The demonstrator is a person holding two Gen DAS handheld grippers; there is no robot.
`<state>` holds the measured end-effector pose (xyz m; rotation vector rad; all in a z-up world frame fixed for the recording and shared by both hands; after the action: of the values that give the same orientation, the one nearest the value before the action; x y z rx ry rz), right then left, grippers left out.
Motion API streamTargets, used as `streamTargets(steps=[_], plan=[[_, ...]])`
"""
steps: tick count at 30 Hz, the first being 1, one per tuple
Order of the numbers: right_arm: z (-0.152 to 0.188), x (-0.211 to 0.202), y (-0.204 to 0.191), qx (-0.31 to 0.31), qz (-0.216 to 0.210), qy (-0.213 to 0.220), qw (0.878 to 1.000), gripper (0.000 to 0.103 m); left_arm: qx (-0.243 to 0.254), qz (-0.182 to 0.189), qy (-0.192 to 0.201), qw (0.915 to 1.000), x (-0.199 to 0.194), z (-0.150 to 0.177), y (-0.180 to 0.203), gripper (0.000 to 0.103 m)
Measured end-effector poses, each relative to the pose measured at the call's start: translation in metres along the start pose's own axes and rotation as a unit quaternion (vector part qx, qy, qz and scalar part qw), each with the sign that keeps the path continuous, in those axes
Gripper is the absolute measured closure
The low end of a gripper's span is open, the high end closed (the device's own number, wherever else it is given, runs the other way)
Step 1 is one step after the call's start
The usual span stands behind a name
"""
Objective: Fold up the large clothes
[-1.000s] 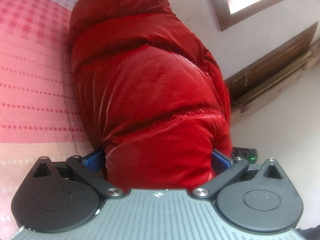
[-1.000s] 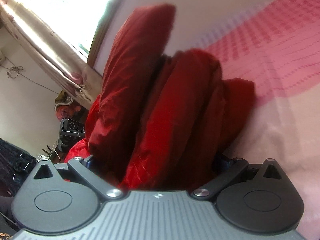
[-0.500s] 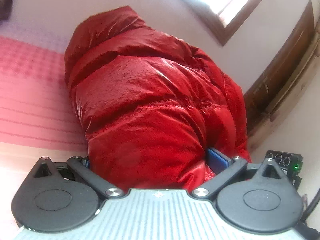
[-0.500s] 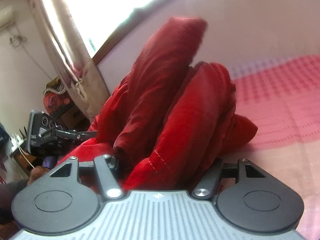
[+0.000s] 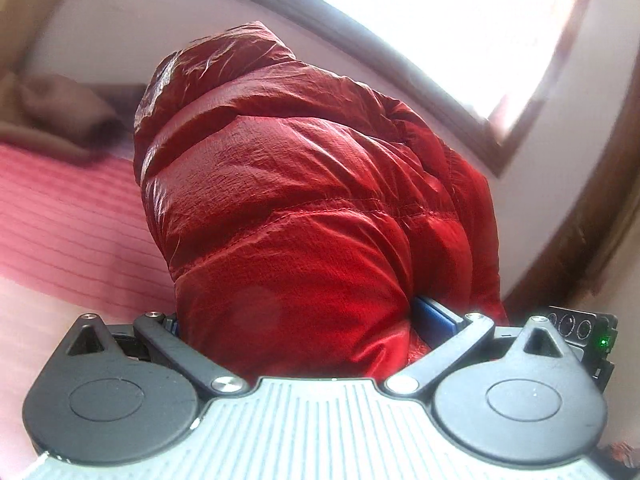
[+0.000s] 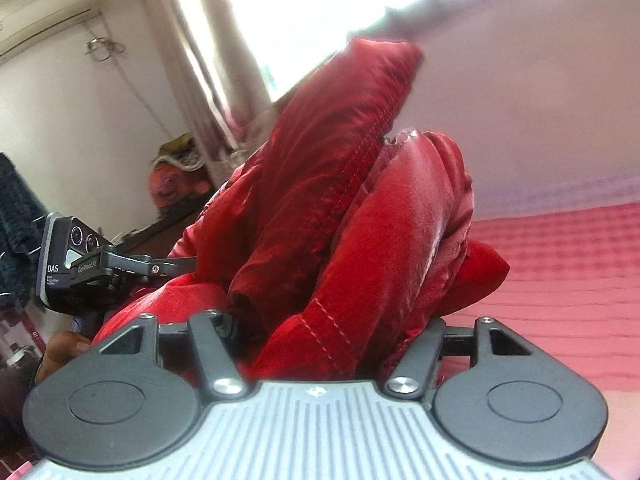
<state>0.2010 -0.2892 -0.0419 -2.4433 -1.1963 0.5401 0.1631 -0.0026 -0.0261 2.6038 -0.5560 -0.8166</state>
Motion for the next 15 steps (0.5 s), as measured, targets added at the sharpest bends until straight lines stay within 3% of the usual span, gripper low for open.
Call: streamTargets(steps=[6,15], plan=[[-0.002,0.060,-0.027,-0.008,-0.035,-0.019,0.999,0.040,-0.015,-0.048,0.022,0.9985,-0.037,-0.009,-0.048,0.002],[-0.002,0.130,-0.050,-0.015,-0.055,-0.038,0.998,0.040,-0.029,-0.096,0.036,0.9943,-0.055,-0.029,-0.099,0.002]])
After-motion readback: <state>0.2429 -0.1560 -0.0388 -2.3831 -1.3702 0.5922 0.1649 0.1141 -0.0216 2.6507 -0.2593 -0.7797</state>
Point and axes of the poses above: each gripper's, at about its wrist camera, not at the fingertips, and x roughly the way its jaws point, y to its right, z to its underside, the point moved 2 cm from there along x, roughly the way its jaws point, and after that the axes turned 7 degrees about -z, right-handed, at the moved point
